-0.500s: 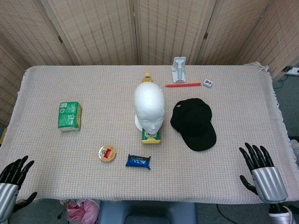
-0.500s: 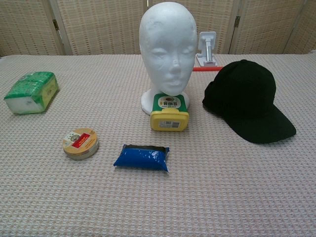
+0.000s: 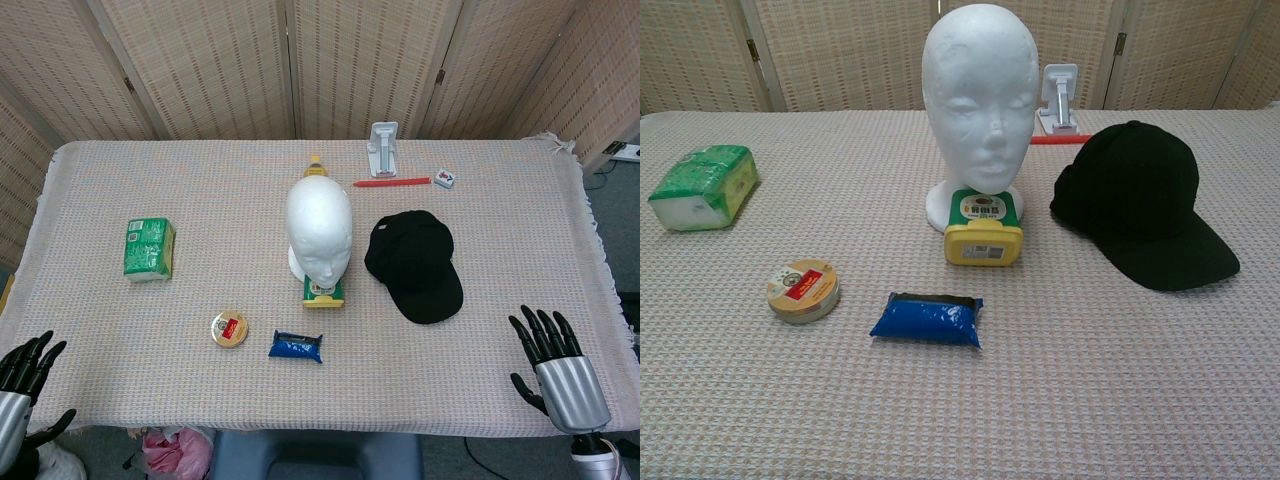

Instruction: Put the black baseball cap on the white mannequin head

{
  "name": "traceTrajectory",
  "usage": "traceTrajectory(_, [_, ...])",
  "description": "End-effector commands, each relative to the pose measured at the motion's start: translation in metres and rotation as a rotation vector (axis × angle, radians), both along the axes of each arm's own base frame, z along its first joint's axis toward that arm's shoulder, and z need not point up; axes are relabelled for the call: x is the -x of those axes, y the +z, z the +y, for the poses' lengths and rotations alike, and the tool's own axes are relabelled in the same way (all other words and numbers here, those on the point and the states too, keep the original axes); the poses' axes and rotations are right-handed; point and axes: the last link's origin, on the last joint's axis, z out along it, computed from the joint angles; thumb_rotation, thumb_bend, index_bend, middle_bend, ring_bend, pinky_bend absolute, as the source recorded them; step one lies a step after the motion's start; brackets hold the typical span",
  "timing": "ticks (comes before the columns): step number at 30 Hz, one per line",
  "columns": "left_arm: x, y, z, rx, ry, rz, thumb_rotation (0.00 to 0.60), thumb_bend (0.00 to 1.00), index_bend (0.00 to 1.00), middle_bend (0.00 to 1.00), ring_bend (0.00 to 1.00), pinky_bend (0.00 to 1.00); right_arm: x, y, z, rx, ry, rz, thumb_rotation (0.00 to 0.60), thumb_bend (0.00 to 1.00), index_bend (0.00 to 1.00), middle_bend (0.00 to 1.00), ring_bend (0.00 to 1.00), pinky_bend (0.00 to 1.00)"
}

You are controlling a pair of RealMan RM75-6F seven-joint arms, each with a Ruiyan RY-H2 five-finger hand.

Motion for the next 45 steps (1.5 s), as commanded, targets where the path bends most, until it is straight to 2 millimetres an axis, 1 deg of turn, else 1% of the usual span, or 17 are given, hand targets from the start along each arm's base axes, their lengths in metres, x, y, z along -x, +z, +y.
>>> traceTrajectory(1, [0.001, 0.009, 0.001, -0.025, -0.008, -0.026, 0.6, 0.22, 0.0, 0.0, 0.0, 0.13, 0.011, -0.021, -0.003, 0.024, 0.088, 0.03, 0.6, 0.19, 0.0, 0.05, 0.0, 0.05])
traceTrajectory(5, [0.0, 0.016, 0.0, -0.029, -0.019, -0.059, 0.6, 0.22, 0.0, 0.0, 0.0, 0.13, 0.02, -0.045, -0.009, 0.041, 0.16, 0.038, 0.6, 0.19, 0.01, 0.11, 0.01, 0.14])
traceTrajectory(8, [-0.001, 0.021, -0.001, -0.037, -0.035, -0.078, 0.6, 0.22, 0.0, 0.0, 0.0, 0.13, 0.026, -0.063, -0.016, 0.05, 0.188, 0.018, 0.6, 0.19, 0.05, 0.16, 0.05, 0.21])
traceTrajectory(13, [0.001, 0.027, 0.002, -0.034, -0.047, -0.108, 0.6, 0.22, 0.0, 0.0, 0.0, 0.13, 0.03, -0.089, -0.032, 0.079, 0.186, -0.017, 0.6, 0.19, 0.11, 0.22, 0.07, 0.22])
traceTrajectory(16, [0.001, 0.033, 0.002, -0.037, -0.055, -0.129, 0.6, 0.22, 0.0, 0.0, 0.0, 0.13, 0.032, -0.101, -0.041, 0.087, 0.178, -0.021, 0.6, 0.19, 0.13, 0.24, 0.08, 0.23])
traceTrajectory(25, [0.003, 0.049, -0.008, -0.066, -0.078, -0.18, 0.6, 0.22, 0.0, 0.0, 0.0, 0.13, 0.032, -0.129, -0.067, 0.081, 0.139, -0.041, 0.6, 0.19, 0.18, 0.28, 0.12, 0.26])
traceTrajectory(34, [0.006, 0.053, -0.012, -0.075, -0.076, -0.186, 0.6, 0.22, 0.0, 0.0, 0.0, 0.13, 0.028, -0.148, -0.087, 0.05, 0.118, -0.017, 0.6, 0.2, 0.21, 0.3, 0.14, 0.28])
traceTrajectory(45, [0.005, 0.054, -0.014, -0.07, -0.085, -0.169, 0.6, 0.22, 0.0, 0.0, 0.0, 0.13, 0.024, -0.155, -0.106, 0.069, 0.113, 0.002, 0.6, 0.2, 0.23, 0.32, 0.16, 0.29])
